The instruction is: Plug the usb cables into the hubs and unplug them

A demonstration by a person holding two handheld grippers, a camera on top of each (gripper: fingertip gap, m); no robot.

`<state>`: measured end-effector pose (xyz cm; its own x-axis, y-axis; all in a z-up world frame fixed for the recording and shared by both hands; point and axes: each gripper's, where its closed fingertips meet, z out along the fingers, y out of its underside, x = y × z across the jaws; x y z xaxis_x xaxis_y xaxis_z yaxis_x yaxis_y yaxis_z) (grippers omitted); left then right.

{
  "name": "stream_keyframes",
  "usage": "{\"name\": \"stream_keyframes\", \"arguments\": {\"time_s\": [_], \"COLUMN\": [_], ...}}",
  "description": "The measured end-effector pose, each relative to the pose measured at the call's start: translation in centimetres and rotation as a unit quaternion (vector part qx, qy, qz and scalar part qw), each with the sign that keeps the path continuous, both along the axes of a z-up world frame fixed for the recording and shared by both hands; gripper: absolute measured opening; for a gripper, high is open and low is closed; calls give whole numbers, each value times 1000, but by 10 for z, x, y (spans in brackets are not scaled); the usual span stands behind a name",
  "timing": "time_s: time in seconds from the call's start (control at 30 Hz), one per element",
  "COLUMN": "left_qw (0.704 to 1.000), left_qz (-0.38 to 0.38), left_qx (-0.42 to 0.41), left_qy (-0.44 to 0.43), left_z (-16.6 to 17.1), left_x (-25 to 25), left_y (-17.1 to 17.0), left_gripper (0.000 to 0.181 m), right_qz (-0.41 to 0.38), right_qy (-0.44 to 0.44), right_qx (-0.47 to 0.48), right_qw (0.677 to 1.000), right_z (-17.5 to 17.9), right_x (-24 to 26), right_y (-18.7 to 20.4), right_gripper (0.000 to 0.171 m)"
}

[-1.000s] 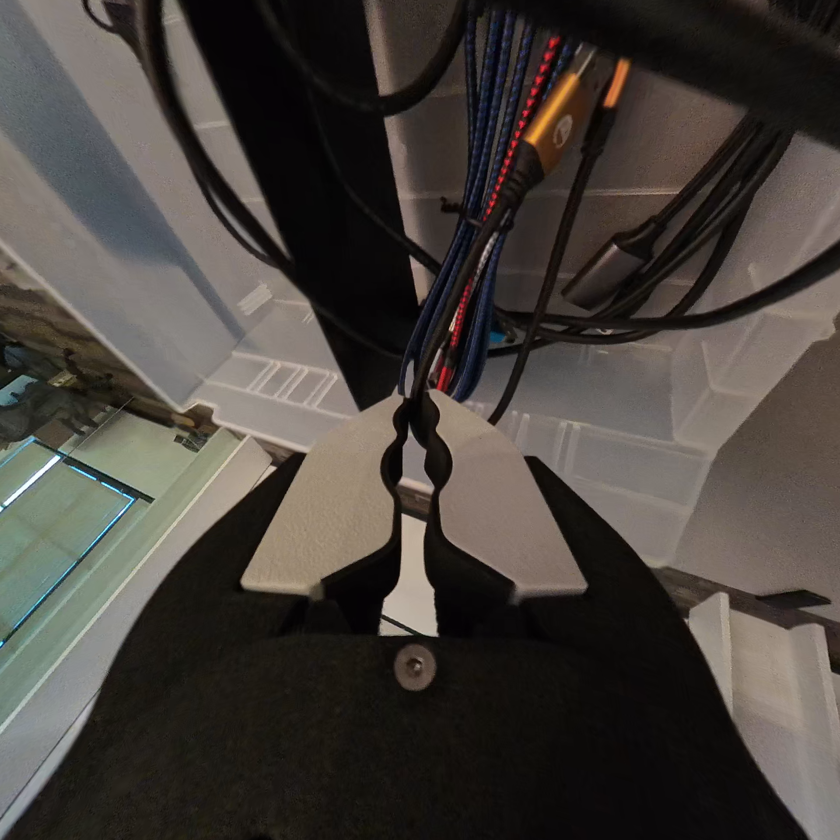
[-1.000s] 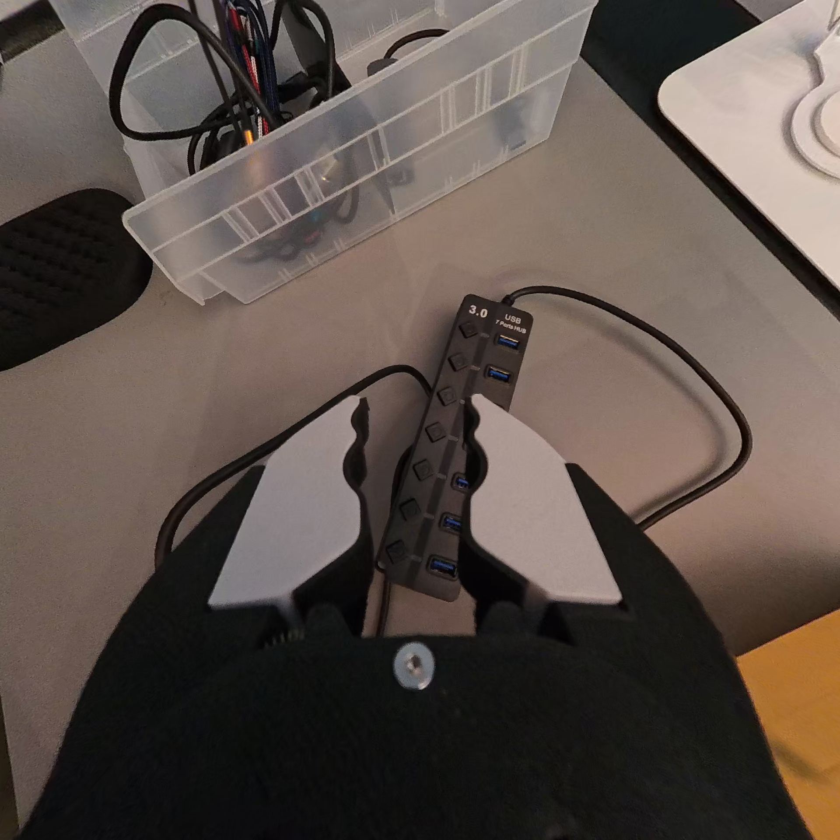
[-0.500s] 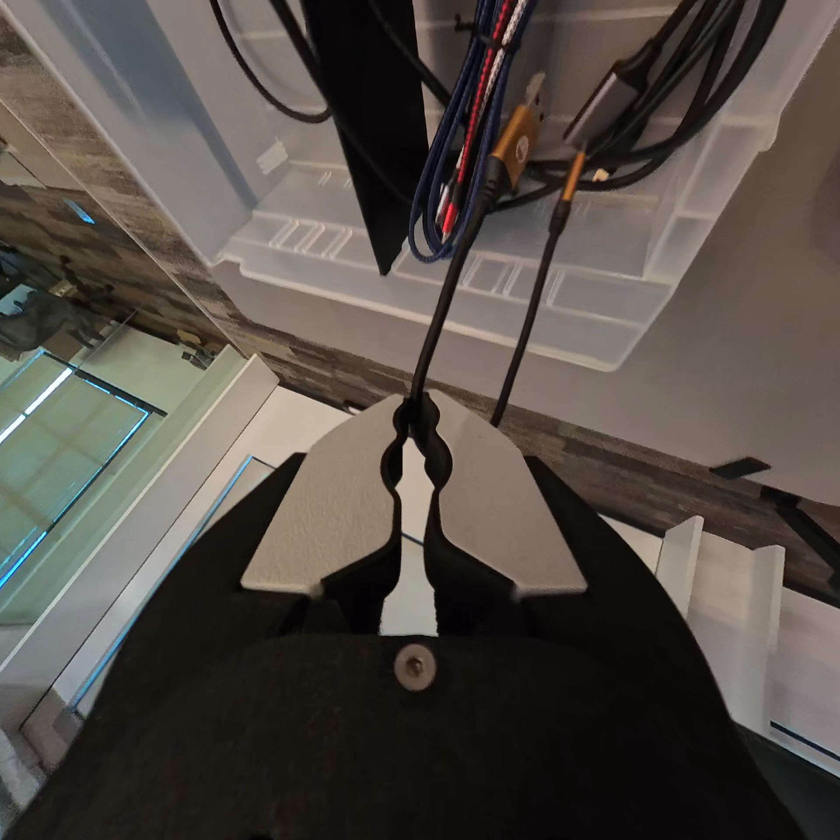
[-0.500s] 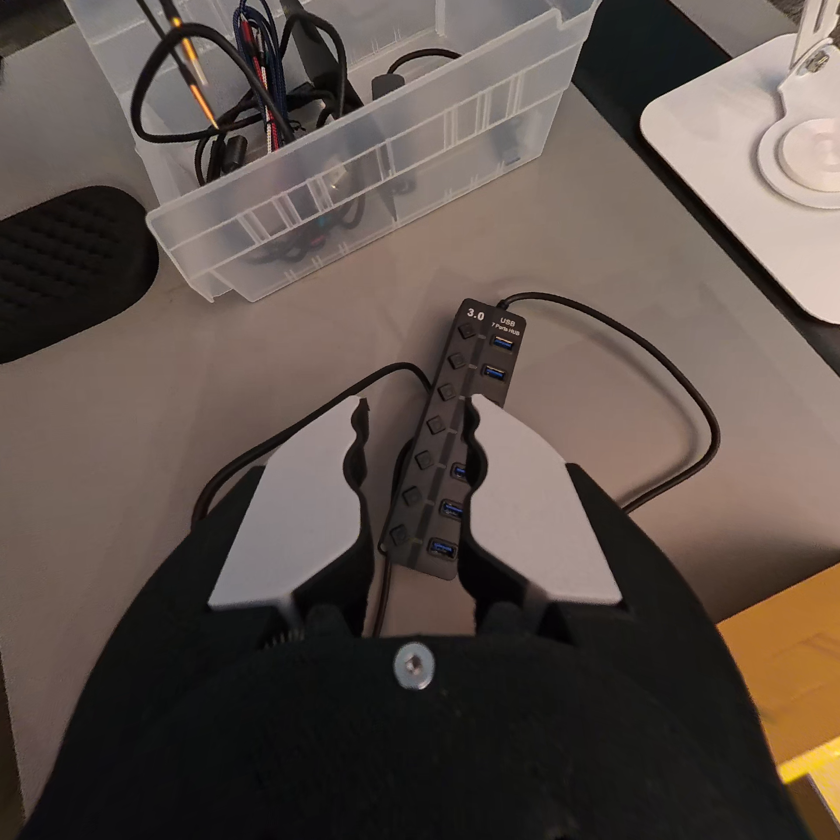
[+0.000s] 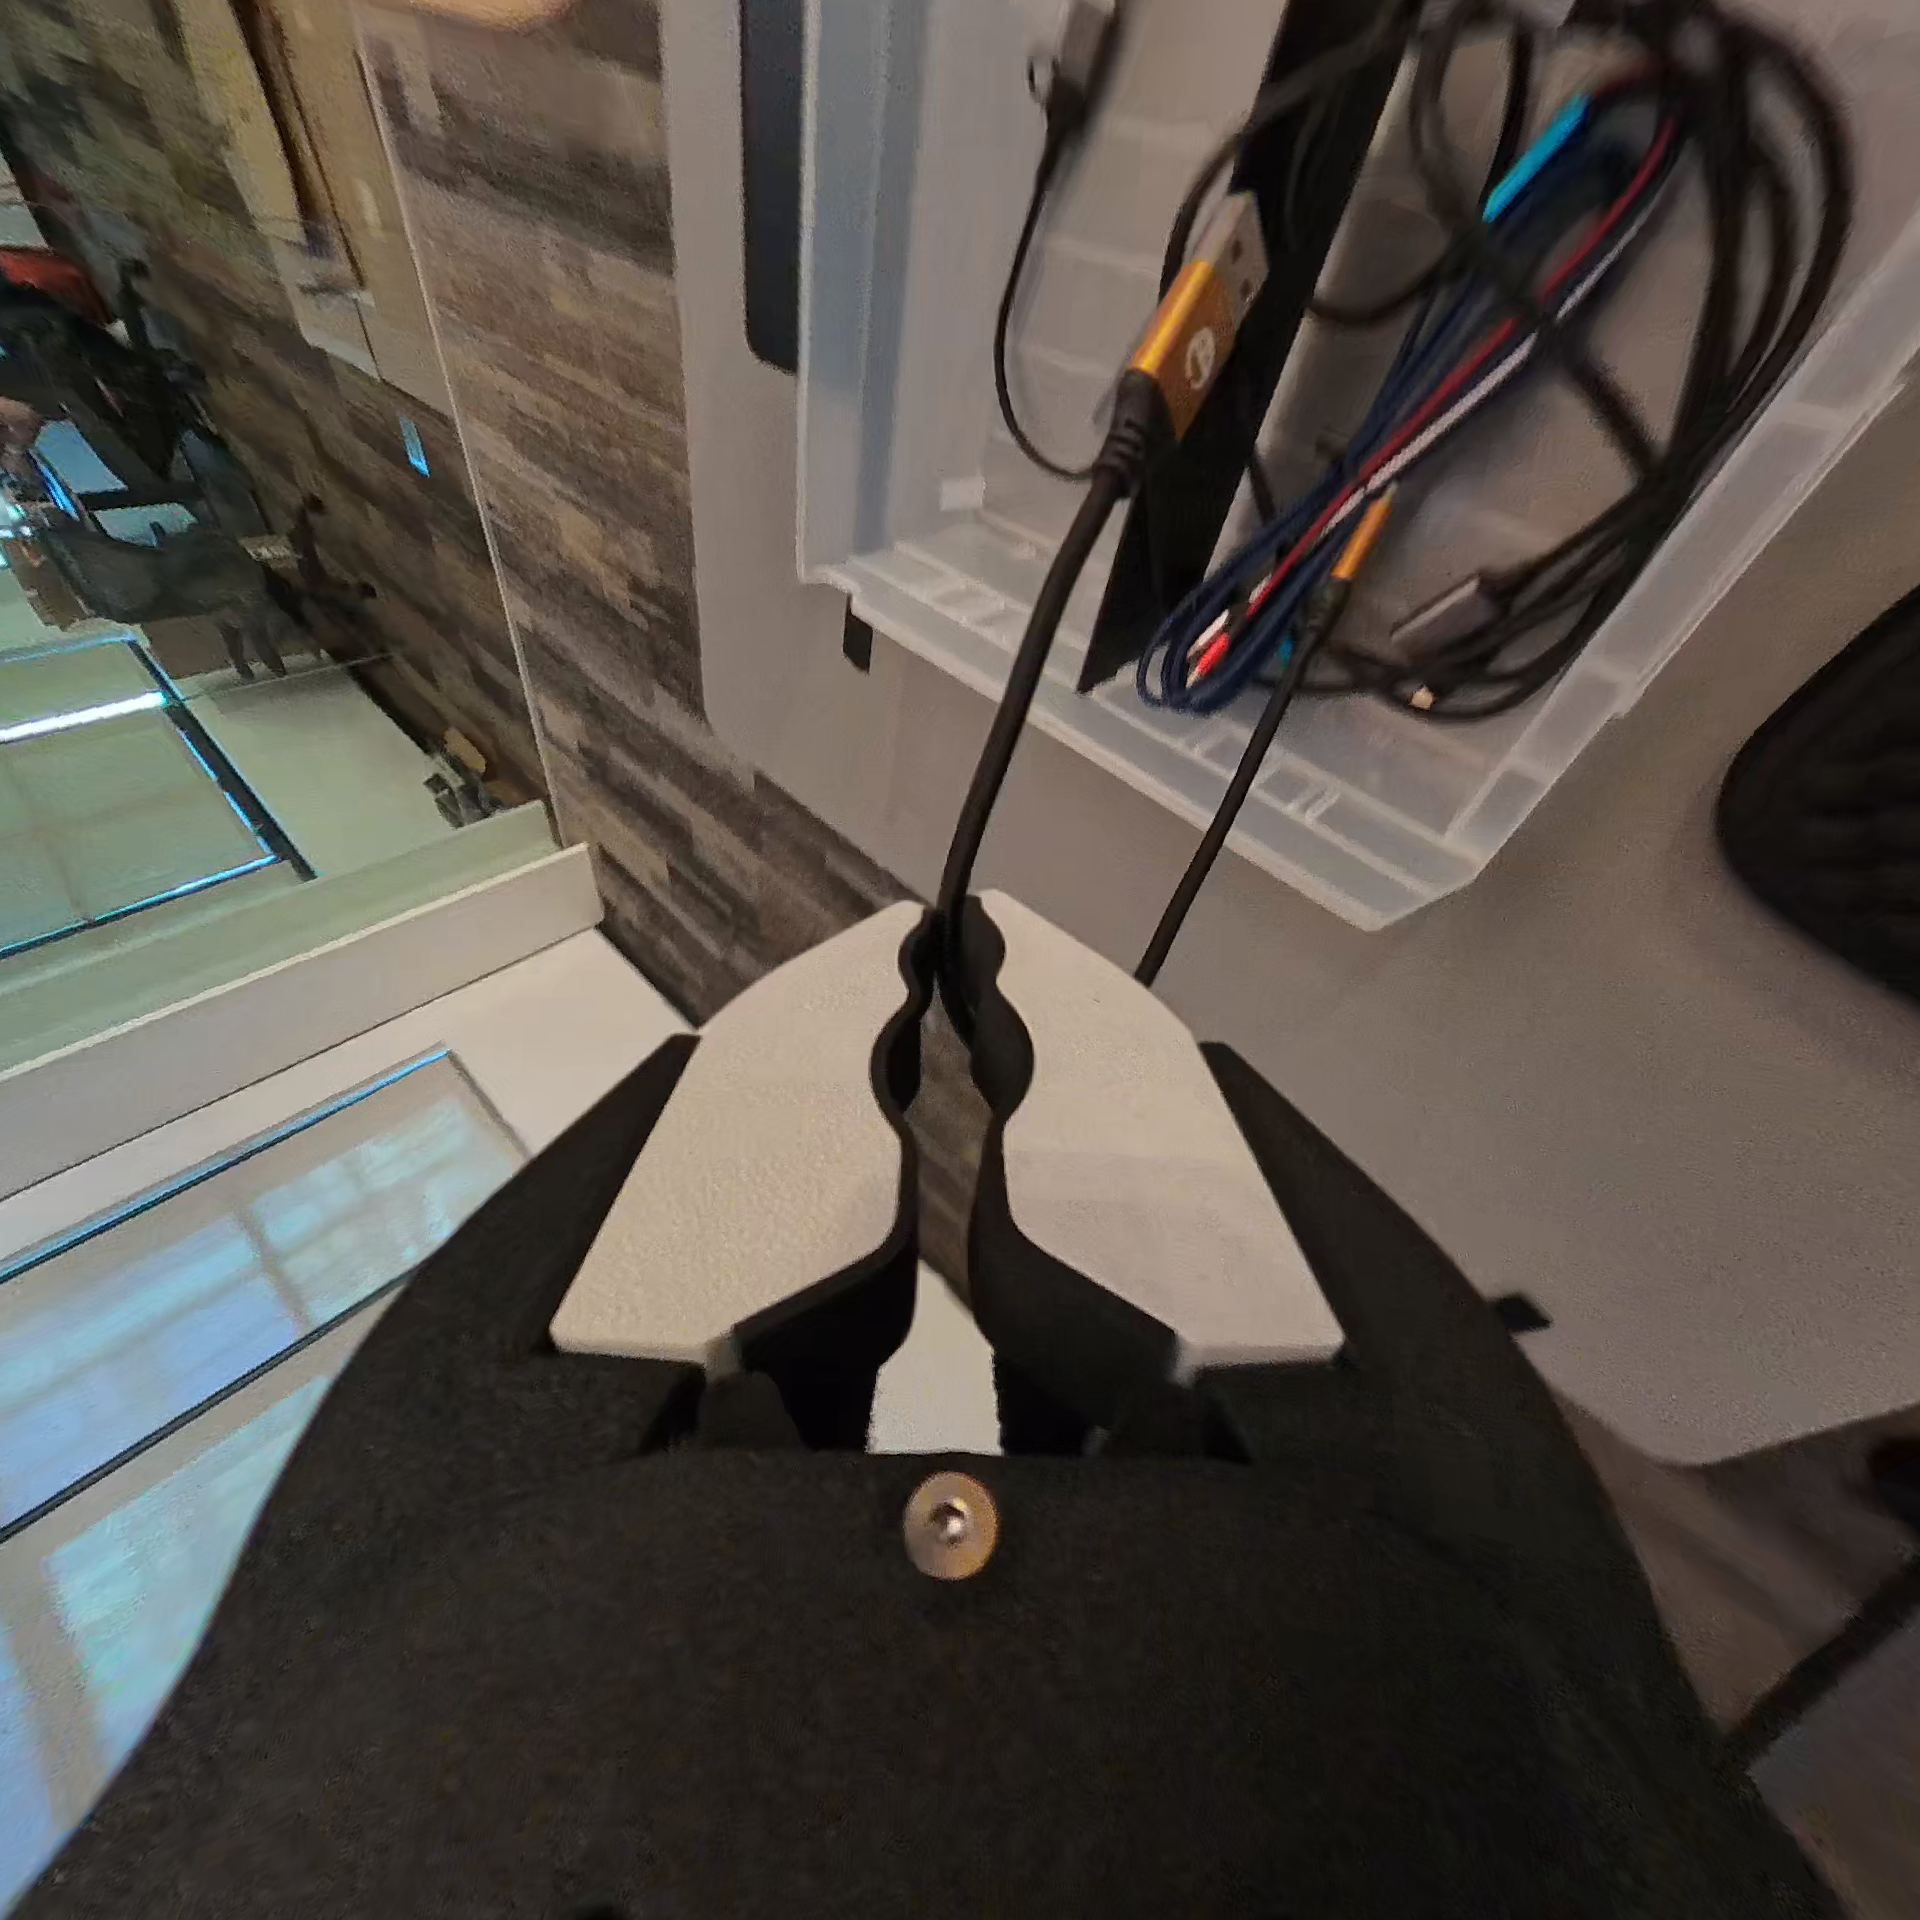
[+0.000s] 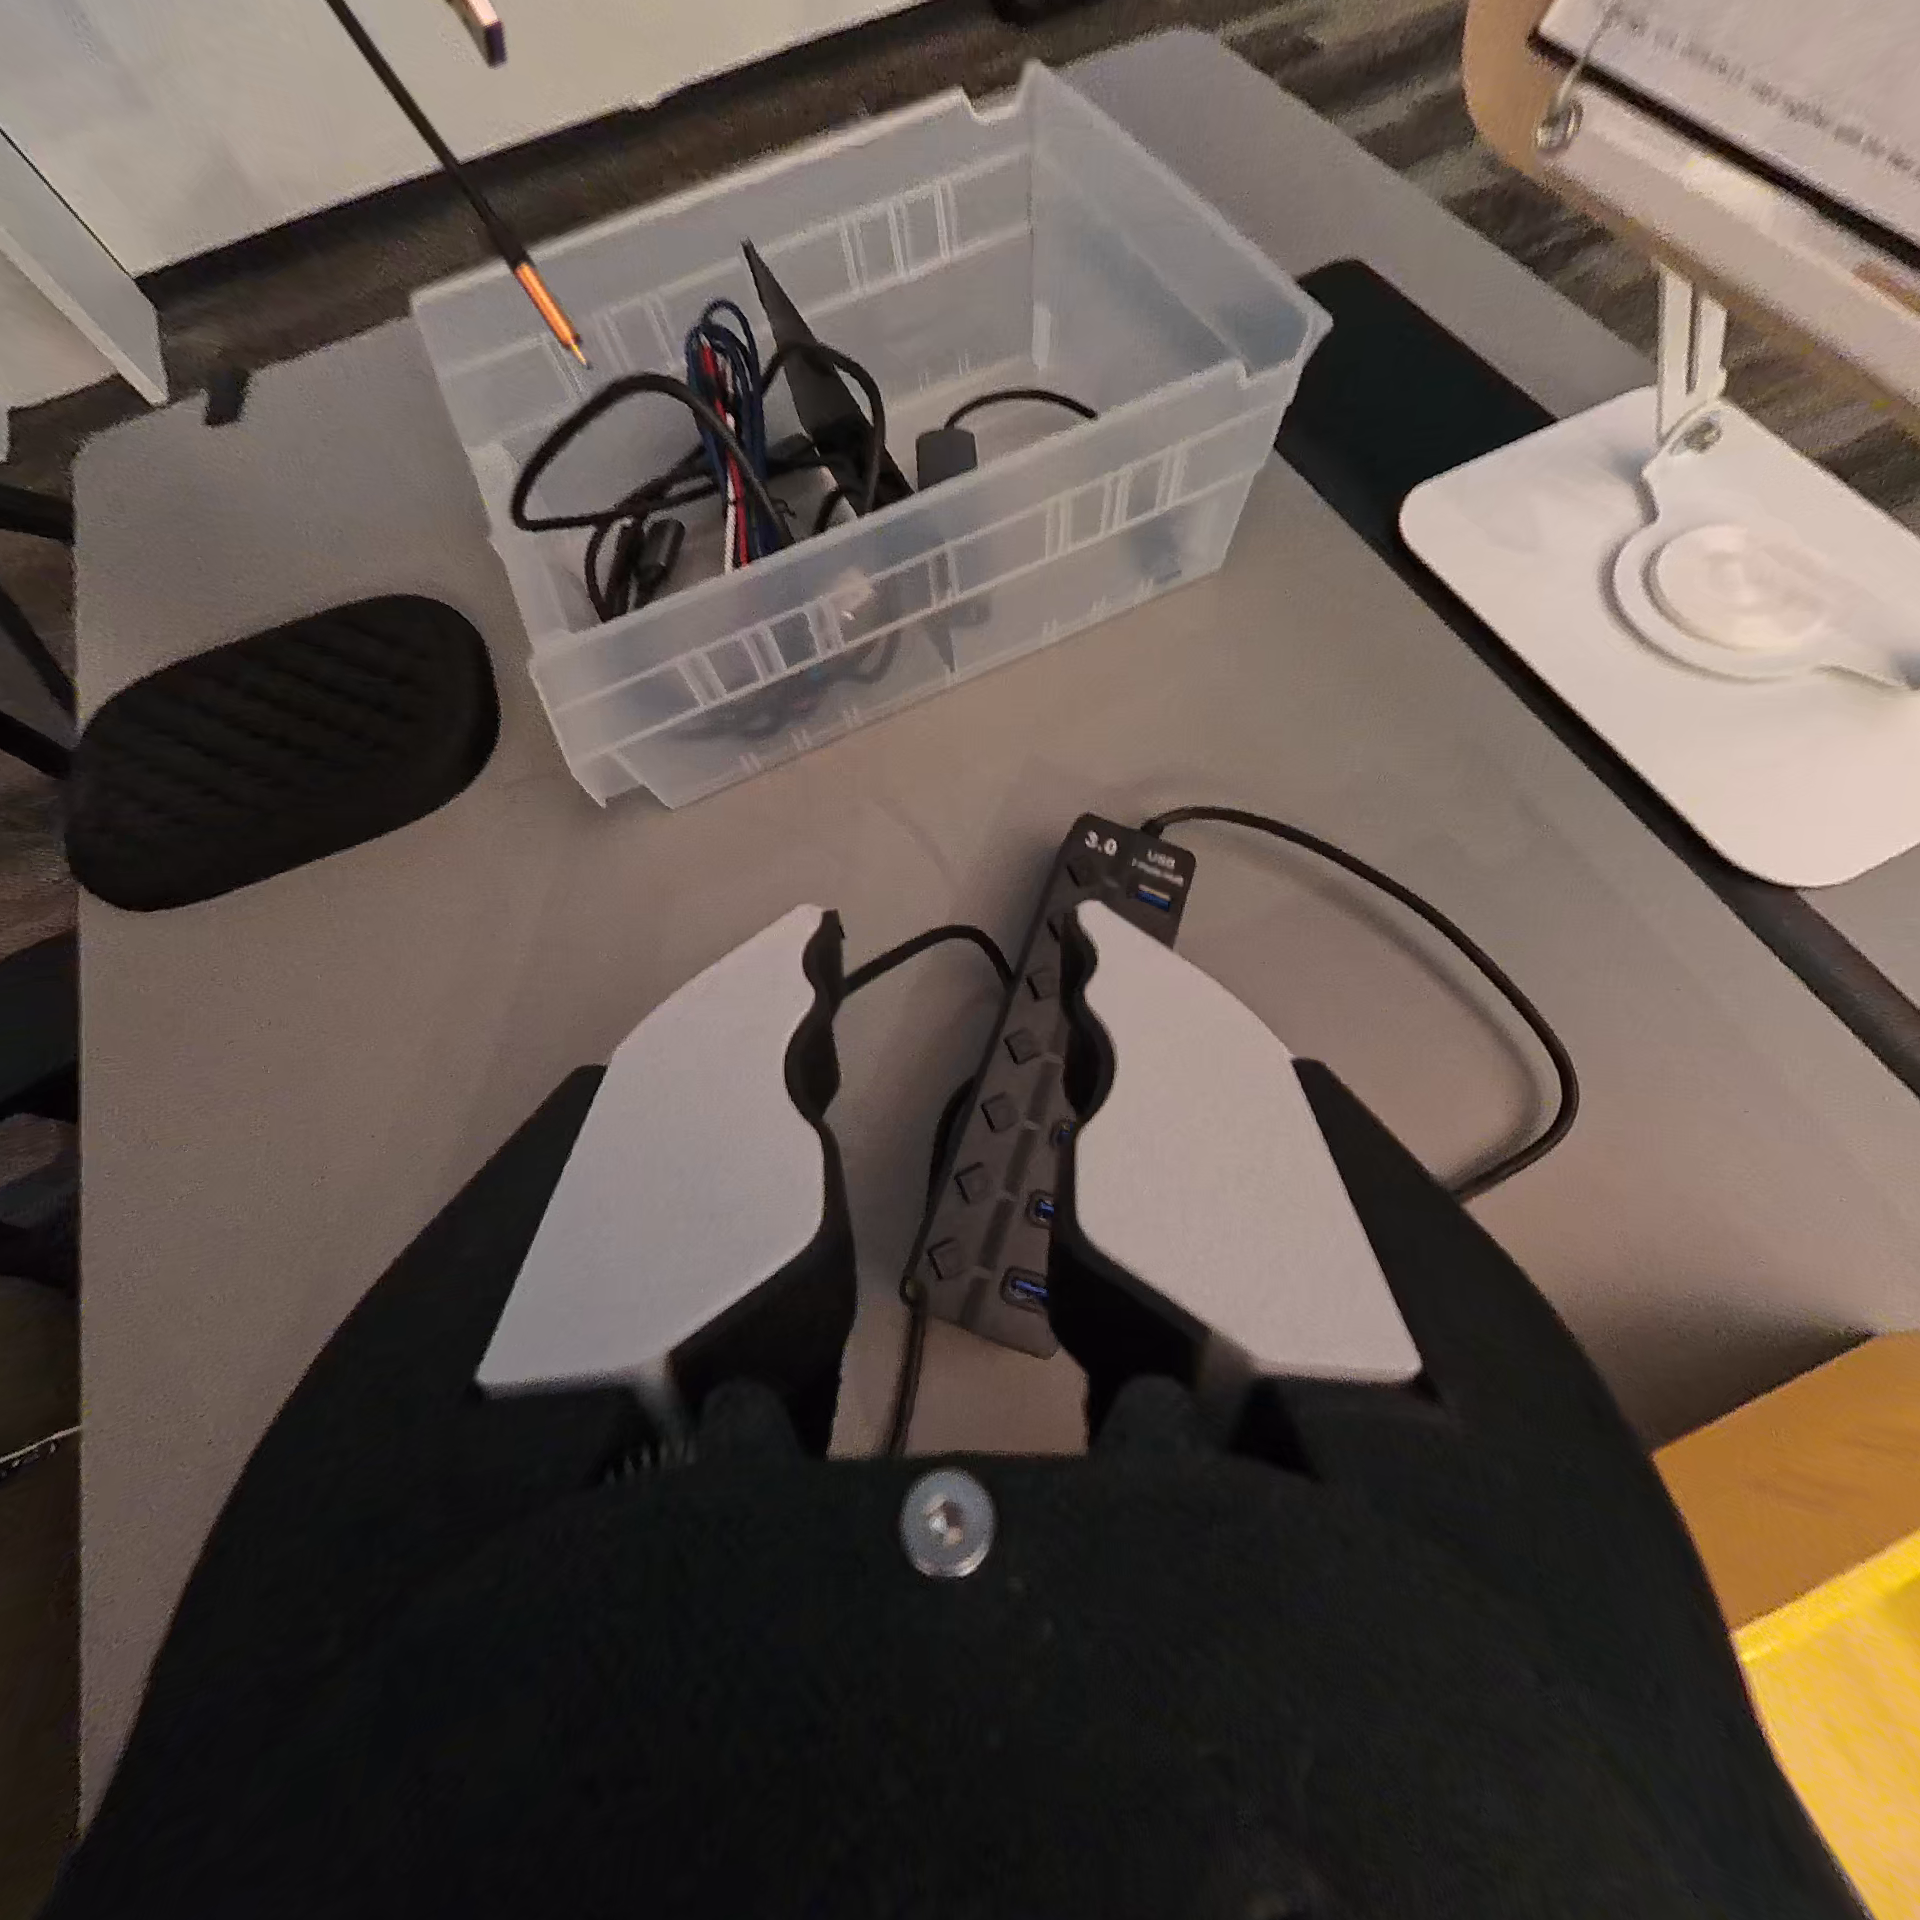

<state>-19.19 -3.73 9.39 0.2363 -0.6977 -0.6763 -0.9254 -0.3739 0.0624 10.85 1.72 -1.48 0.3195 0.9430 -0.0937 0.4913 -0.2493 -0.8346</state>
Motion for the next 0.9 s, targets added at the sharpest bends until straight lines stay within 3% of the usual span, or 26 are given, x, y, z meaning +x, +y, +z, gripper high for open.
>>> {"name": "stream_keyframes", "arguments": {"time_s": [0.17,0.33,0.43,0.73,0.9], "left_qw": [985,937,908,821,804], "left_qz": [-47,-69,-68,18,31], "left_qx": [31,71,124,183,221], "left_qy": [-166,-334,-395,-540,-551], "left_z": [16,19,13,-19,-41], "left_x": [57,118,146,202,237], "left_y": [-12,-13,-9,17,19], "left_gripper": [4,4,4,4,4], "right_qz": [33,101,116,-37,-70], "right_qy": [59,173,224,338,410], "right_qx": [43,111,98,16,-39], "right_qw": [997,973,963,940,909], "right_z": [25,67,86,103,103], "right_x": [-13,-32,-39,-34,-27], "right_y": [-13,-49,-70,-53,-38], "right_gripper": [41,40,40,42,44]}}
